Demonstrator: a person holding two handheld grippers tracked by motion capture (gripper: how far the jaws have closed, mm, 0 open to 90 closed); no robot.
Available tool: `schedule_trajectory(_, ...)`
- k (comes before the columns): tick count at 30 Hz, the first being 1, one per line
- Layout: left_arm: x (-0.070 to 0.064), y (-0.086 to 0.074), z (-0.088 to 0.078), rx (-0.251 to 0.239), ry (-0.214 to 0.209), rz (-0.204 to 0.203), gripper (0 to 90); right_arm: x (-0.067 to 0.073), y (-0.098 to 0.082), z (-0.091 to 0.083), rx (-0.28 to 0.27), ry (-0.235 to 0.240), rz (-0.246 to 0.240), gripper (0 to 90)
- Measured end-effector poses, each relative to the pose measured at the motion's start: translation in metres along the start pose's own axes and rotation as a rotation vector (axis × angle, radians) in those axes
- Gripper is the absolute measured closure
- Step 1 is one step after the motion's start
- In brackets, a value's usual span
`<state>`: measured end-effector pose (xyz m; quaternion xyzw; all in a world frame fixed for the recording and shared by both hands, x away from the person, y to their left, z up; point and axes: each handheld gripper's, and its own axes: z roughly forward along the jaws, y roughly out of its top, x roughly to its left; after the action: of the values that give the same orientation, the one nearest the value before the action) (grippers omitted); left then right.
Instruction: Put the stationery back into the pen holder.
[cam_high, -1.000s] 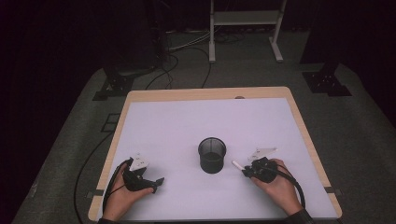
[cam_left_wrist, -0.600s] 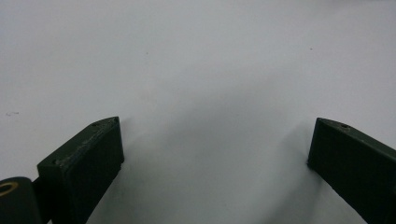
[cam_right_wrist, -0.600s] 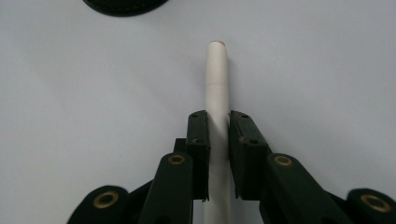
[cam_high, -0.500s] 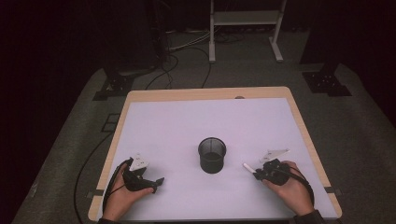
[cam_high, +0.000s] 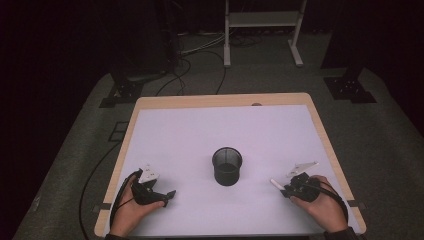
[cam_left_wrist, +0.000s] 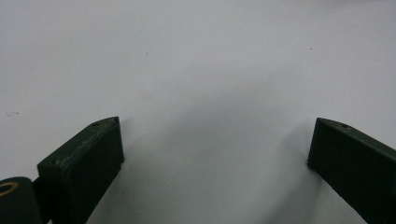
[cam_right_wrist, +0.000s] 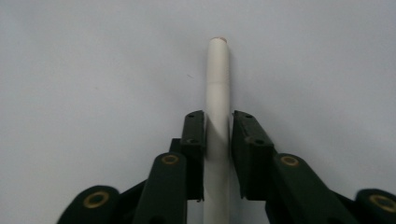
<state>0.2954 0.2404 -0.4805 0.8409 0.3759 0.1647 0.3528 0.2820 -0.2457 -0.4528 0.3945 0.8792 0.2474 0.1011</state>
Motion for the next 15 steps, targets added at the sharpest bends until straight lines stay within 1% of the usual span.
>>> schedule_trajectory(2, 0.0, 0.0, 0.0, 0.0, 0.0, -0.001, 2.5, 0.0, 0.002, -0.002, 0.0, -0.003, -0.013, 69.4)
schedule_trajectory(3, 0.0, 0.0, 0.0, 0.0, 0.0, -0.001, 2.5, 0.001, 0.004, -0.003, -0.002, -0.001, -0.008, 68.7)
schedule_trajectory(4, 0.0, 0.0, 0.0, 0.0, 0.0, -0.001, 2.5, 0.001, 0.006, -0.005, -0.002, 0.002, -0.018, 68.0)
schedule_trajectory(5, 0.0, 0.0, 0.0, 0.0, 0.0, 0.0, 2.5, 0.001, 0.008, -0.006, -0.001, 0.004, -0.018, 67.4)
schedule_trajectory(7, 0.0, 0.0, 0.0, 0.0, 0.0, 0.0, 2.5, 0.002, 0.014, -0.009, 0.004, 0.005, -0.019, 66.7)
schedule_trajectory(8, 0.0, 0.0, 0.0, 0.0, 0.0, 0.0, 2.5, 0.002, 0.017, -0.01, 0.006, 0.004, -0.028, 66.8)
schedule_trajectory(11, 0.0, 0.0, 0.0, 0.0, 0.0, 0.0, 2.5, 0.001, 0.028, -0.011, 0.029, 0.006, -0.04, 67.2)
schedule_trajectory(15, 0.0, 0.0, 0.0, 0.0, -0.001, -0.003, 2.5, -0.001, 0.044, -0.006, 0.089, 0.022, -0.053, 68.0)
